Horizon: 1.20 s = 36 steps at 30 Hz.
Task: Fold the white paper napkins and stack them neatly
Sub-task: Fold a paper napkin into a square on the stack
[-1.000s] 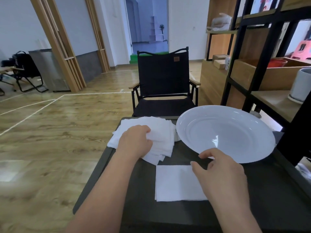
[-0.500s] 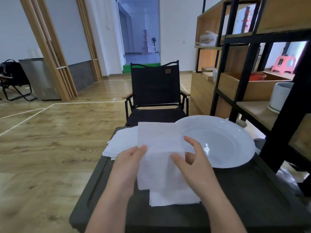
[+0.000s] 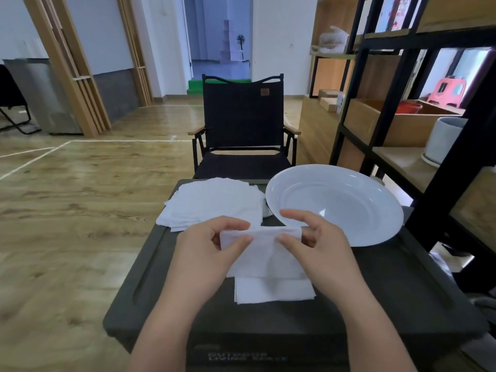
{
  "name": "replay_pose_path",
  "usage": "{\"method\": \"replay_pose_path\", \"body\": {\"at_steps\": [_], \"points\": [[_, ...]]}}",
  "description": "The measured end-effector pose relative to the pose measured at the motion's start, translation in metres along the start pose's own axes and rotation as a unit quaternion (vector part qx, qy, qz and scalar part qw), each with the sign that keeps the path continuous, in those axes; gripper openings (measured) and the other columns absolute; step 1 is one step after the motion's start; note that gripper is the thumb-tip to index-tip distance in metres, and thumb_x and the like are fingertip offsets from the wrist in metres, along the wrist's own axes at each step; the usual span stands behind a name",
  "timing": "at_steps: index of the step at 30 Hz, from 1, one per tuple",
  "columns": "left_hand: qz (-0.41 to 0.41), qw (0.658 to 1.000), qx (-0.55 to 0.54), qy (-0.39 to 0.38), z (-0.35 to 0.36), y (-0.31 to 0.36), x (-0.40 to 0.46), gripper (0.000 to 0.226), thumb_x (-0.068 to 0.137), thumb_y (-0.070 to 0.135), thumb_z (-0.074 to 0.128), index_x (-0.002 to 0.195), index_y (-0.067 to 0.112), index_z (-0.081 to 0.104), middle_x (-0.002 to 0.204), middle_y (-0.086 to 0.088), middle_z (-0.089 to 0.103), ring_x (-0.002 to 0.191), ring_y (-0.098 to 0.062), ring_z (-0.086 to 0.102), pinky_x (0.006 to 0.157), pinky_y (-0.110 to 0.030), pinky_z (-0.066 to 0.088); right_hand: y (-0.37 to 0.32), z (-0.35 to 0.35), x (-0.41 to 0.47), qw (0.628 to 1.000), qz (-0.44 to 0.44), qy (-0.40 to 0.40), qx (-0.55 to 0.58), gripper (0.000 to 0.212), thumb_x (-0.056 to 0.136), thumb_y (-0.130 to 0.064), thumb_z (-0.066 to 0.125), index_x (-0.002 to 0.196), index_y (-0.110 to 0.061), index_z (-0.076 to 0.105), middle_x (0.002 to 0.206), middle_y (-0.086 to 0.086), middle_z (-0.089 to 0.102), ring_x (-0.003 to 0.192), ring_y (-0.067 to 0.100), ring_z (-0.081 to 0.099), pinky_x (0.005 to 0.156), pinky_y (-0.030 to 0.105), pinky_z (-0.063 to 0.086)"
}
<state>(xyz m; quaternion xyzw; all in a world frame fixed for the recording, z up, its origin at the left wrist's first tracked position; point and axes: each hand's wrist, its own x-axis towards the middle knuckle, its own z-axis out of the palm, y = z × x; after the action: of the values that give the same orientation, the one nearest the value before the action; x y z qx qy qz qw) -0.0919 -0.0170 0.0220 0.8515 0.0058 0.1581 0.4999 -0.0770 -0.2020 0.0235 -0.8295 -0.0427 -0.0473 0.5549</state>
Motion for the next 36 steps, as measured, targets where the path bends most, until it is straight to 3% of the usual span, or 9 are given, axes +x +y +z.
{"method": "replay_pose_path", "body": {"at_steps": [2, 7, 10, 14, 18, 22, 25, 28, 36], "points": [[0.011, 1.0, 0.009, 0.002, -0.001, -0.001, 0.0, 0.011, 0.076, 0.032, 0.077, 0.077, 0.042, 0.074, 0.069, 0.023, 0.064, 0.061, 0.0, 0.05, 0.06, -0.013, 0.041, 0.003, -0.005, 0.001, 0.999, 0.007, 0.002, -0.035, 0.032, 0.087, -0.027, 0.071, 0.109, -0.046, 0.059, 0.079, 0.0, 0.071, 0.083, 0.015, 0.066, 0.071, 0.022, 0.054], [0.032, 0.998, 0.045, -0.032, -0.005, 0.005, 0.001, 0.01, 0.079, 0.035, 0.072, 0.076, 0.044, 0.07, 0.114, 0.032, 0.046, 0.11, 0.009, 0.037, 0.077, -0.011, 0.033, 0.007, -0.014, 0.0, 0.996, 0.02, -0.047, -0.072, 0.015, 0.082, -0.037, 0.073, 0.092, -0.048, 0.068, 0.096, -0.014, 0.065, 0.088, 0.007, 0.062, 0.079, 0.027, 0.055], [-0.012, 0.995, -0.081, -0.057, -0.006, 0.006, 0.003, 0.006, 0.085, 0.029, 0.066, 0.084, 0.035, 0.066, 0.103, 0.021, 0.065, 0.093, 0.0, 0.059, 0.077, -0.02, 0.042, 0.006, -0.02, 0.0, 0.998, 0.028, -0.046, -0.022, 0.012, 0.085, -0.038, 0.069, 0.074, -0.04, 0.072, 0.088, -0.01, 0.065, 0.083, 0.005, 0.064, 0.076, 0.026, 0.053], [-0.105, 0.988, -0.094, -0.055, 0.002, 0.0, 0.006, 0.017, 0.087, 0.025, 0.066, 0.098, 0.035, 0.059, 0.069, 0.006, 0.07, 0.062, -0.01, 0.057, 0.063, -0.025, 0.04, 0.009, -0.02, 0.003, 0.993, 0.099, -0.059, 0.002, 0.042, 0.088, -0.042, 0.064, 0.087, 0.001, 0.069, 0.09, 0.02, 0.069, 0.081, 0.03, 0.068, 0.075, 0.043, 0.056], [-0.137, 0.99, 0.023, -0.008, 0.017, -0.008, 0.008, 0.025, 0.086, 0.028, 0.067, 0.104, 0.039, 0.054, 0.068, 0.004, 0.07, 0.069, -0.003, 0.063, 0.056, -0.017, 0.038, 0.014, -0.013, 0.003, 0.98, 0.168, -0.057, -0.096, 0.046, 0.087, -0.033, 0.065, 0.061, 0.0, 0.046, 0.046, -0.002, 0.039, 0.047, 0.011, 0.034, 0.046, 0.019, 0.029], [-0.097, 0.987, 0.125, 0.01, 0.027, -0.013, 0.008, 0.026, 0.086, 0.032, 0.066, 0.108, 0.038, 0.055, 0.073, 0.011, 0.065, 0.067, 0.003, 0.059, 0.058, -0.015, 0.043, 0.018, -0.009, 0.002, 0.964, 0.178, -0.03, -0.195, 0.037, 0.081, -0.036, 0.069, 0.06, -0.007, 0.06, 0.049, -0.009, 0.054, 0.045, 0.006, 0.049, 0.045, 0.017, 0.037], [-0.03, 0.975, 0.205, 0.078, 0.022, -0.017, 0.014, 0.022, 0.088, 0.034, 0.062, 0.11, 0.034, 0.06, 0.094, 0.015, 0.063, 0.075, -0.003, 0.06, 0.066, -0.025, 0.048, 0.012, -0.01, -0.001, 0.951, 0.192, -0.023, -0.24, 0.029, 0.081, -0.038, 0.069, 0.065, -0.014, 0.069, 0.064, -0.002, 0.068, 0.056, 0.01, 0.06, 0.049, 0.02, 0.04], [0.033, 0.951, 0.267, 0.153, 0.013, -0.028, 0.027, 0.031, 0.09, 0.027, 0.06, 0.121, 0.02, 0.062, 0.124, 0.004, 0.059, 0.109, -0.02, 0.054, 0.077, -0.03, 0.044, 0.009, -0.014, -0.003, 0.941, 0.195, -0.02, -0.277, 0.035, 0.084, -0.041, 0.066, 0.067, -0.011, 0.072, 0.069, 0.004, 0.073, 0.059, 0.015, 0.066, 0.05, 0.021, 0.043], [-0.033, 0.925, 0.377, -0.032, 0.013, -0.041, 0.046, 0.048, 0.1, 0.047, 0.031, 0.144, 0.029, 0.038, 0.162, 0.011, 0.005, 0.149, -0.019, 0.001, 0.117, -0.041, 0.013, 0.012, -0.015, 0.0, 0.961, 0.161, 0.026, -0.221, 0.016, 0.087, -0.042, 0.064, 0.086, -0.028, 0.072, 0.079, -0.014, 0.067, 0.063, 0.005, 0.059, 0.057, 0.021, 0.045]]}}
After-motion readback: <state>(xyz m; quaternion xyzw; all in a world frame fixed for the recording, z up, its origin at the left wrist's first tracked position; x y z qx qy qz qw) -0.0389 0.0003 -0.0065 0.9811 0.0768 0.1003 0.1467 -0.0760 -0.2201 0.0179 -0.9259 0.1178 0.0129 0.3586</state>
